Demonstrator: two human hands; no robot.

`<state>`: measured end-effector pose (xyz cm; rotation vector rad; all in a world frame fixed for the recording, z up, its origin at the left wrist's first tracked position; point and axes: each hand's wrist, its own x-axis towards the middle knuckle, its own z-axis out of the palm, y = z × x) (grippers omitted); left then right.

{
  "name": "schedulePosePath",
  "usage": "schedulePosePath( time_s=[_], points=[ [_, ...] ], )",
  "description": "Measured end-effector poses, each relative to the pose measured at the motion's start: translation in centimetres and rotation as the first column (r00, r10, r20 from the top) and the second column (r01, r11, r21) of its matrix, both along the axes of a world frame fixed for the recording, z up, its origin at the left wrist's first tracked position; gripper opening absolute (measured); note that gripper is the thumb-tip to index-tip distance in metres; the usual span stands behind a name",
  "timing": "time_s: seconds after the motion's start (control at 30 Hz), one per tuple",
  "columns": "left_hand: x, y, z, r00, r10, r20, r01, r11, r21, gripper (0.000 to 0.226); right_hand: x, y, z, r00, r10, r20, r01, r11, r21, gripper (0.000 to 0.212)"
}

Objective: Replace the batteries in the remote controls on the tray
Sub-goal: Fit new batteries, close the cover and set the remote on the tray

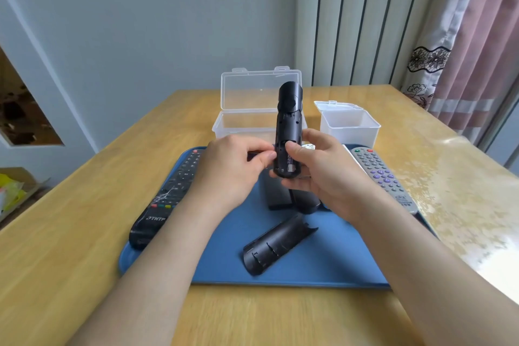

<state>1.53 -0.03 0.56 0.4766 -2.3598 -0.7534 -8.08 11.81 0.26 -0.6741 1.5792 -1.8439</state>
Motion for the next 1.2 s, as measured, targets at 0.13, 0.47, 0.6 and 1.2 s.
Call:
schedulePosePath(
  time_s=[0.13,0.47,0.6,1.2],
  points=[
    [0.3,-0.2,0.4,0.996,0.064,0.063,-0.045,0.964,-0.261,0.020,0.0,-0.1,-0.1,0.999,0.013,-0.030,-0.013,0.999,0.030,0.022],
    [-0.5,2.1,0.6,0.869,-0.031,-0.494,0.366,0.712,0.599,0.009,0.5,-0.1,-0.1,1.000,-0.006,-0.012,0.006,1.000,-0.017,0.018],
    [-0.7,1.8,0.6,0.798,0.033,-0.602,0.459,0.613,0.643,0.010,0.8,-0.3,-0.1,0.999,0.033,0.039,-0.031,0.999,-0.044,0.012],
    [-0.5,0.5,0.3,0.841,-0.034,-0.539,0.265,0.896,0.356,0.012,1.3,-0.3,0.4,0.999,0.029,0.044,-0.023,0.992,-0.124,0.011]
  ],
)
